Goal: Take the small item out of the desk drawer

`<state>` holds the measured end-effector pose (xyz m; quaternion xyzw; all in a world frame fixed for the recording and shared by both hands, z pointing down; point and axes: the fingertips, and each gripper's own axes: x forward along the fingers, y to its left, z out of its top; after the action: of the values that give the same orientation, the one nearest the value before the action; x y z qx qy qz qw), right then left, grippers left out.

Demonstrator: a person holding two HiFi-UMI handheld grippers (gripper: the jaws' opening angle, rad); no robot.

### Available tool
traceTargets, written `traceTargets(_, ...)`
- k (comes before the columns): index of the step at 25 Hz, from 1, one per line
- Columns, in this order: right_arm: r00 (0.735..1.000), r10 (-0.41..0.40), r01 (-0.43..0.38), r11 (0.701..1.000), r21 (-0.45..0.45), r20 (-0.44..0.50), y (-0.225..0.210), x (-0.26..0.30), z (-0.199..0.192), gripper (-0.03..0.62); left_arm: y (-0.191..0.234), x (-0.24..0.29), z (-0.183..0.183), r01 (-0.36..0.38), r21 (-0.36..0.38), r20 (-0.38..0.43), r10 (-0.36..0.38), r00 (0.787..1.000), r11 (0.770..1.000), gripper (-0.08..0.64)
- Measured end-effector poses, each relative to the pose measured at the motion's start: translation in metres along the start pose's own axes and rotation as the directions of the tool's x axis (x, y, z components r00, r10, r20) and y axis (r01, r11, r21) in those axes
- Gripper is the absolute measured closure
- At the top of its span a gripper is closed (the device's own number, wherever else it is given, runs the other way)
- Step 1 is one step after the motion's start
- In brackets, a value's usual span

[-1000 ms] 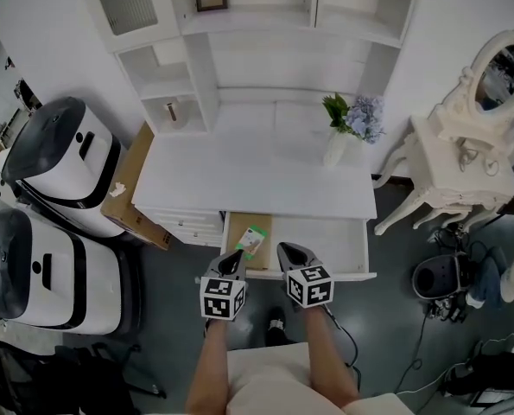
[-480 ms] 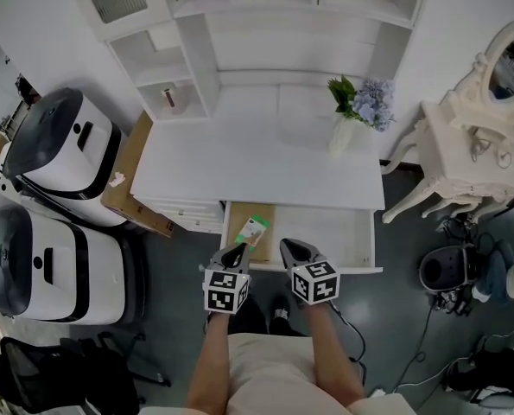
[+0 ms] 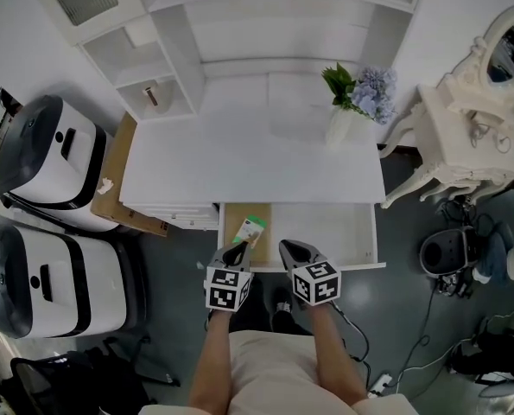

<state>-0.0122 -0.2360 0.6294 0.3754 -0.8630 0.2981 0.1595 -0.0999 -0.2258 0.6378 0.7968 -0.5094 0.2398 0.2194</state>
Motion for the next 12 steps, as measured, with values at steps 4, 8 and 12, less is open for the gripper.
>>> traceTargets(4,1.000,-0.013,0.013,1.000,0.025,-0.018,-0.008,0.009,-0.006,0.568,0.008,0.018,-0.004,0.021,-0.001,-0.035,-0.021,0.999,1.000,0.512)
traceTargets(8,0.999,-0.033,0.035,0.998,0.047,-0.030,-0.018,0.016,-0.010,0.569,0.013,0.034,-0.009,0.048,-0.001,-0.076,-0.048,0.996,0.999,0.463)
traceTargets(12,0.998,-0.050,0.052,0.997,0.061,-0.041,-0.028,0.020,-0.014,0.569,0.013,0.049,-0.020,0.075,0.001,-0.125,-0.074,0.989,0.997,0.399)
